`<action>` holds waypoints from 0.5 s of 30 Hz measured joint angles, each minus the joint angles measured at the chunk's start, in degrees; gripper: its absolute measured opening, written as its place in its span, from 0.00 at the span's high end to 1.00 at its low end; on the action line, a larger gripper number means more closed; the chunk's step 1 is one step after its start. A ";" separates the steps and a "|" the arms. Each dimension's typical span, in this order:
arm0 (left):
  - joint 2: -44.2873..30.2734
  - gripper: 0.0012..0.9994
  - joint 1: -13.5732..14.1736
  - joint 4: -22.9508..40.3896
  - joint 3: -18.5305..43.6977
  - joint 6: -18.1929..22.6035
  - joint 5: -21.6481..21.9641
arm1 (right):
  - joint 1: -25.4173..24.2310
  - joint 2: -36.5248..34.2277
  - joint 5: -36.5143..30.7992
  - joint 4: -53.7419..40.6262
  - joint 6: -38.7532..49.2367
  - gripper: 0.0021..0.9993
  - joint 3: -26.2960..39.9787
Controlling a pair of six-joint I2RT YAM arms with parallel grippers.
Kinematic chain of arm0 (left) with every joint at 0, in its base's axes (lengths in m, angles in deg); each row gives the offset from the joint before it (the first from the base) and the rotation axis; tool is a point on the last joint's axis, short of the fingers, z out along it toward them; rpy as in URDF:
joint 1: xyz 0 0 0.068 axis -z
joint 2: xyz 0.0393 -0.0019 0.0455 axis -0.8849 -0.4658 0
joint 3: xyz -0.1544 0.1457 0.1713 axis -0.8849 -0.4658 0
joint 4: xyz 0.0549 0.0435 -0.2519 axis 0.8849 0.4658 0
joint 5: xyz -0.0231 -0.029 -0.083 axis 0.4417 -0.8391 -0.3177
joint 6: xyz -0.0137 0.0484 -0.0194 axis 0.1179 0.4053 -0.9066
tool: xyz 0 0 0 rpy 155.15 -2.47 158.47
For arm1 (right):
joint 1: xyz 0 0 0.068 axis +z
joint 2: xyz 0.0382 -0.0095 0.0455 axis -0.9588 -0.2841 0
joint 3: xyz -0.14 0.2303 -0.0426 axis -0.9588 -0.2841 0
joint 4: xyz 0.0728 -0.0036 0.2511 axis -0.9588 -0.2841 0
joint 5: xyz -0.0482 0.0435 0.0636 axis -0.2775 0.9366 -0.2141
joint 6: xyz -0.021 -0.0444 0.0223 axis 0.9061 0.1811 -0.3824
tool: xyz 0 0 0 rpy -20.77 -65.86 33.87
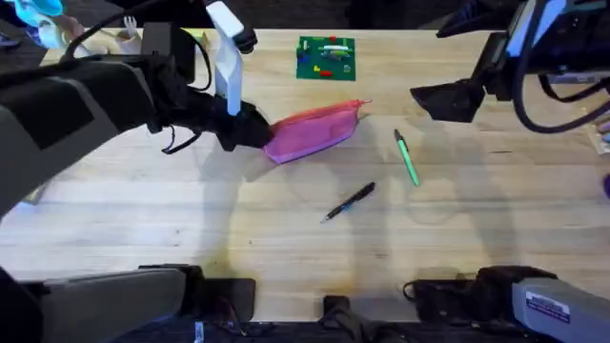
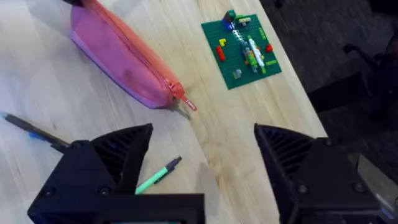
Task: Unzip the bag, pick up the pens from the table one at a time and place them inside, then zip the bag closed.
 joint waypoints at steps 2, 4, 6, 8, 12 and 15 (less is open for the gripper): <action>0.00 0.96 0.00 0.00 0.00 0.00 0.00 | 0.00 -0.38 0.02 -0.02 1.07 0.00 0.00; 0.00 0.96 0.00 0.00 0.00 -0.01 0.00 | 0.00 -1.31 0.02 0.02 2.77 0.00 0.00; 0.00 0.96 0.00 0.00 0.00 0.00 0.00 | 0.00 -2.50 0.02 0.00 4.74 0.00 0.00; 0.00 0.96 0.00 0.00 0.00 -0.01 0.01 | 0.00 -3.58 0.02 0.00 6.71 0.00 0.00; 0.00 0.96 0.00 0.00 0.00 -0.02 0.00 | 0.00 -4.99 0.02 0.00 9.03 0.00 0.00; 0.00 0.96 0.00 0.00 0.00 -0.02 0.02 | 0.00 -6.17 0.03 0.14 9.89 0.00 0.00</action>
